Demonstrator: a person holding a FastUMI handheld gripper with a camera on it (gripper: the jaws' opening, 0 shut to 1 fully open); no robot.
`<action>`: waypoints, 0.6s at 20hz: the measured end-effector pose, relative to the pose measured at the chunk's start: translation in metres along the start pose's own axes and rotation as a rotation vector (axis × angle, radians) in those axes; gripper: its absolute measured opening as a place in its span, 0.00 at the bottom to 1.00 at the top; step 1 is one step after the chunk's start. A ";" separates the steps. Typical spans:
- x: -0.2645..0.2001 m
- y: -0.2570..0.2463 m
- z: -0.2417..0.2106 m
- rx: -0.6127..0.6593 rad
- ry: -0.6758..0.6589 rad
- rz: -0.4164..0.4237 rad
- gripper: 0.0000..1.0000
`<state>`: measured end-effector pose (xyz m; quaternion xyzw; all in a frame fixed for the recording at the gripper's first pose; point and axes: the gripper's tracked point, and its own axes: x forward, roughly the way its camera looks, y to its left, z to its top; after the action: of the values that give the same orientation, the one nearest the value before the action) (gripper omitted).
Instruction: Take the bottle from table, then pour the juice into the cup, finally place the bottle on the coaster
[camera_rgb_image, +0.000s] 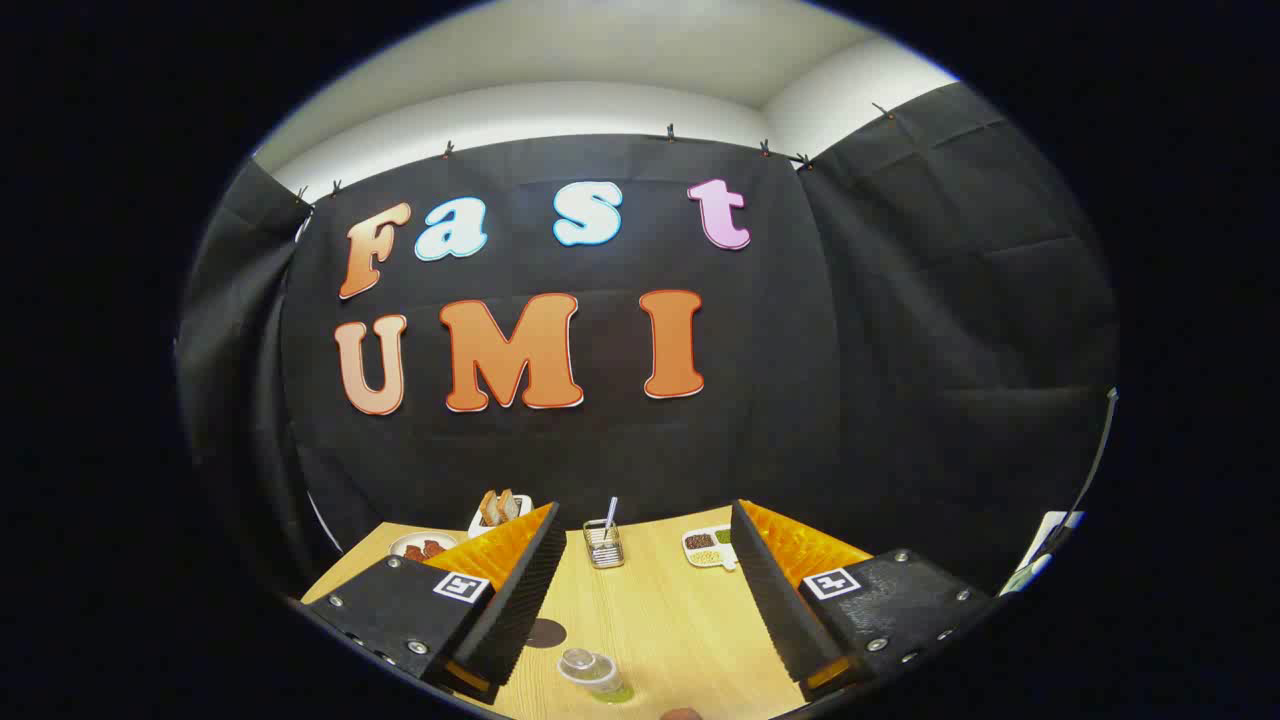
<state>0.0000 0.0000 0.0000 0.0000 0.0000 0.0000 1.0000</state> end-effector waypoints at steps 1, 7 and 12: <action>-0.003 0.001 -0.004 0.000 0.003 0.003 0.98; -0.019 0.000 -0.029 -0.049 0.046 0.009 0.98; -0.033 -0.008 -0.032 -0.031 0.060 0.002 0.98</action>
<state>-0.0330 -0.0076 -0.0323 -0.0156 0.0298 0.0009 0.9994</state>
